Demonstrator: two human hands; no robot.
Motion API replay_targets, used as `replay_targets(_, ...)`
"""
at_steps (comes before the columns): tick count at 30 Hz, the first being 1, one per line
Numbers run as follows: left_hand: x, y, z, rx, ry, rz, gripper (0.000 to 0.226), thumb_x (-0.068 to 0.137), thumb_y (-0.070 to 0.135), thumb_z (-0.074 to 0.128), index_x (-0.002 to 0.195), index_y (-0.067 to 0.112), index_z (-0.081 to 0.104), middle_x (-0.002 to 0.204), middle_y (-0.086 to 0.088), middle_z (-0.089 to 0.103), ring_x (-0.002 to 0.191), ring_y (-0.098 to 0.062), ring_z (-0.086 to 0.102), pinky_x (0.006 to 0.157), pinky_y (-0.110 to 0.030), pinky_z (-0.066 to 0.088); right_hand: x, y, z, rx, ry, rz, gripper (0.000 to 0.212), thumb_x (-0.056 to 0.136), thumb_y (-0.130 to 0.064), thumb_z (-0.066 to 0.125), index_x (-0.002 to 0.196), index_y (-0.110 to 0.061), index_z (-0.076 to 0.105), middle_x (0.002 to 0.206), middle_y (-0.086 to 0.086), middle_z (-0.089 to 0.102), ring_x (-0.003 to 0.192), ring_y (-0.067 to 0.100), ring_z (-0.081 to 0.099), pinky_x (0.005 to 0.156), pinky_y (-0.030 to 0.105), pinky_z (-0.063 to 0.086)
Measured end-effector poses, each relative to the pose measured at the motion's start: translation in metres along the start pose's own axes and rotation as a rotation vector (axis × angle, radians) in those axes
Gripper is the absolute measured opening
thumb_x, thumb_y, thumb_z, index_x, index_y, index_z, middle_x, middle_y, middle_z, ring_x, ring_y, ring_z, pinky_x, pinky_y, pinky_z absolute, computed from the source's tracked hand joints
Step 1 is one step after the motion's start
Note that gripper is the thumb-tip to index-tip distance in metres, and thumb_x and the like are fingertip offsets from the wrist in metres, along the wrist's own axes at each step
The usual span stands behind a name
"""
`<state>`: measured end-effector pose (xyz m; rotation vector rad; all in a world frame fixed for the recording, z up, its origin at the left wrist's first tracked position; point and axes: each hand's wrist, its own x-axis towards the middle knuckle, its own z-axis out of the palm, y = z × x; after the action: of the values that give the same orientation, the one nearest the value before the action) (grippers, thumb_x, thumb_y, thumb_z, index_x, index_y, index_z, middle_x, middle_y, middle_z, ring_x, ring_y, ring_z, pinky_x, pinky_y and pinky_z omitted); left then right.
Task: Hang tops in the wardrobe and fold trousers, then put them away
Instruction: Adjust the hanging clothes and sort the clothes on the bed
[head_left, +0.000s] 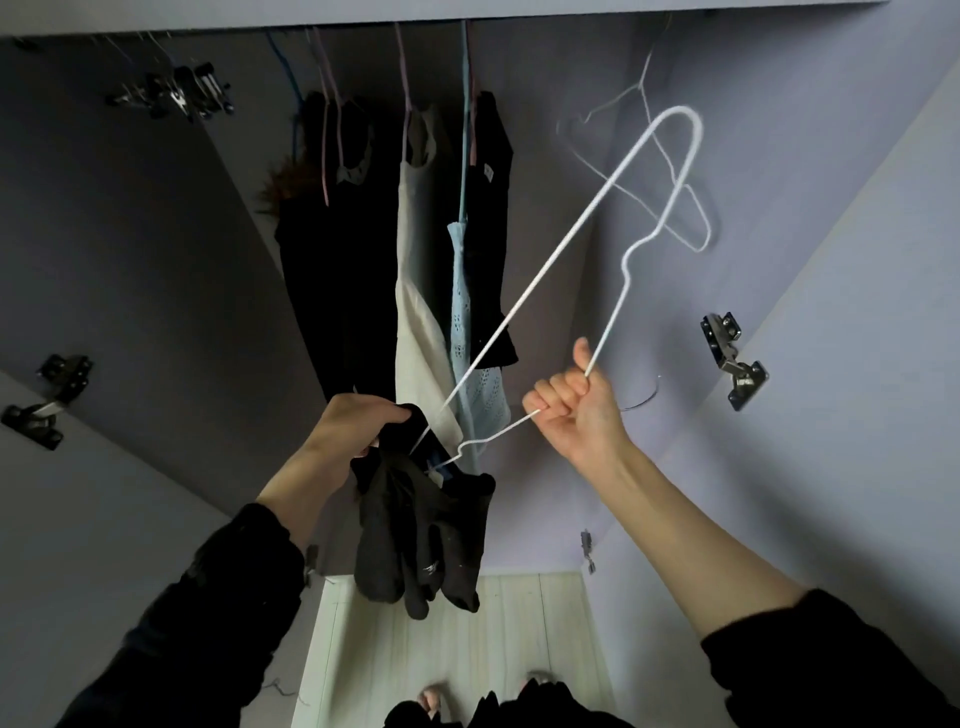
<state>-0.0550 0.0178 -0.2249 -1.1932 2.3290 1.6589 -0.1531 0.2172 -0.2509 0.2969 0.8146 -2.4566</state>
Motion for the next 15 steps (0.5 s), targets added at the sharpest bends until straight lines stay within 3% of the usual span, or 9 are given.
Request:
replay_targets(2, -0.005, 0.005, -0.003, -0.046, -0.017, 0.019, 0.005, 0.081, 0.014, 0.068, 0.083, 0.012, 0.064, 0.045, 0.008, 0.047, 0.040, -0.005, 0.043, 0.051, -0.021, 0.034, 0.001, 0.011, 0.001, -0.055, 0.026, 0.013, 0.069, 0.098, -0.038, 0.043, 0.033, -0.021, 0.027, 0.033, -0.006, 0.017, 0.040, 0.013, 0.009, 0.043, 0.023, 0.020)
replay_targets(6, -0.016, 0.016, -0.018, -0.143, -0.029, 0.051, 0.010, 0.081, 0.015, 0.069, 0.071, 0.015, 0.069, 0.056, 0.006, 0.057, 0.048, -0.006, 0.048, 0.047, -0.016, 0.039, 0.011, 0.025, -0.005, -0.179, 0.124, 0.001, 0.049, 0.098, -0.035, 0.045, 0.052, -0.021, 0.036, 0.035, -0.007, 0.019, 0.033, 0.007, 0.016, 0.042, 0.021, 0.018)
replay_targets(11, -0.015, 0.021, -0.046, -0.190, 0.086, 0.104, 0.015, 0.082, 0.012, 0.067, 0.068, 0.015, 0.066, 0.044, 0.010, 0.051, 0.036, 0.000, 0.042, 0.043, -0.015, 0.034, 0.017, 0.023, -0.019, -0.928, 0.169, -0.140, 0.050, 0.092, -0.040, 0.056, 0.053, -0.021, 0.031, 0.041, -0.009, 0.027, 0.038, 0.005, 0.025, 0.053, 0.024, 0.028)
replay_targets(15, -0.009, 0.011, -0.055, -0.166, 0.163, 0.076, 0.019, 0.083, 0.011, 0.065, 0.065, 0.015, 0.062, 0.034, 0.014, 0.044, 0.028, 0.002, 0.037, 0.042, -0.019, 0.027, 0.018, 0.009, -0.012, -1.184, 0.091, -0.229, 0.054, 0.091, -0.044, 0.055, 0.048, -0.020, 0.034, 0.045, -0.004, 0.032, 0.042, 0.009, 0.028, 0.049, 0.021, 0.028)
